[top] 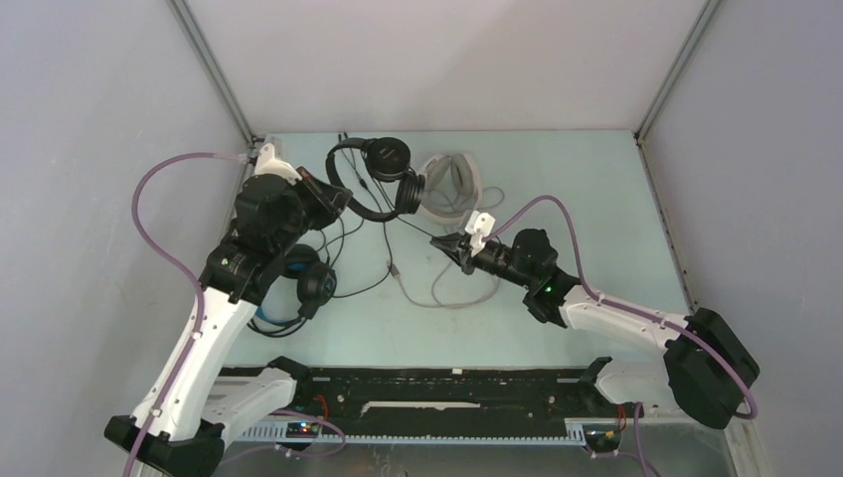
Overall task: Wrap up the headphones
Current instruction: Wrap the headphones cable around the headphones.
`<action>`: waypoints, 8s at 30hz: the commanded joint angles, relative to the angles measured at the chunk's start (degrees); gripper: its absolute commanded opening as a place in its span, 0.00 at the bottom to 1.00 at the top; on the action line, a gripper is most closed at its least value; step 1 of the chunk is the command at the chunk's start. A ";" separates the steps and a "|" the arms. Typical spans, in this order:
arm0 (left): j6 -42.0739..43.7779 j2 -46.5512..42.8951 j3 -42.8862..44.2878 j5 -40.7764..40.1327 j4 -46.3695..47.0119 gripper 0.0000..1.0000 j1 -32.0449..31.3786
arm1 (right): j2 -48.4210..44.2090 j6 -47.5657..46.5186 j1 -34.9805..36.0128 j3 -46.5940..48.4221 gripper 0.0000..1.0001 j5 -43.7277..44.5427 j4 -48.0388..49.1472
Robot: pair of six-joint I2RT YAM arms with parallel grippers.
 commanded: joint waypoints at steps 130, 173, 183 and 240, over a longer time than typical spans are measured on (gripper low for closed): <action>57.72 5.16 1.33 -23.66 -3.78 0.00 -18.23 | 6.94 57.96 -8.27 32.12 0.07 -30.72 -28.55; 9.92 11.23 13.56 -23.52 -16.36 0.00 -11.56 | 4.20 26.26 8.79 30.71 0.13 7.37 -37.14; 4.97 8.22 11.31 -19.21 -13.60 0.00 -9.32 | 4.12 19.27 11.26 26.04 0.14 9.66 -29.95; -1.13 2.65 13.22 -4.73 -11.66 0.00 -3.75 | 14.00 8.76 10.34 -3.34 0.28 7.15 8.94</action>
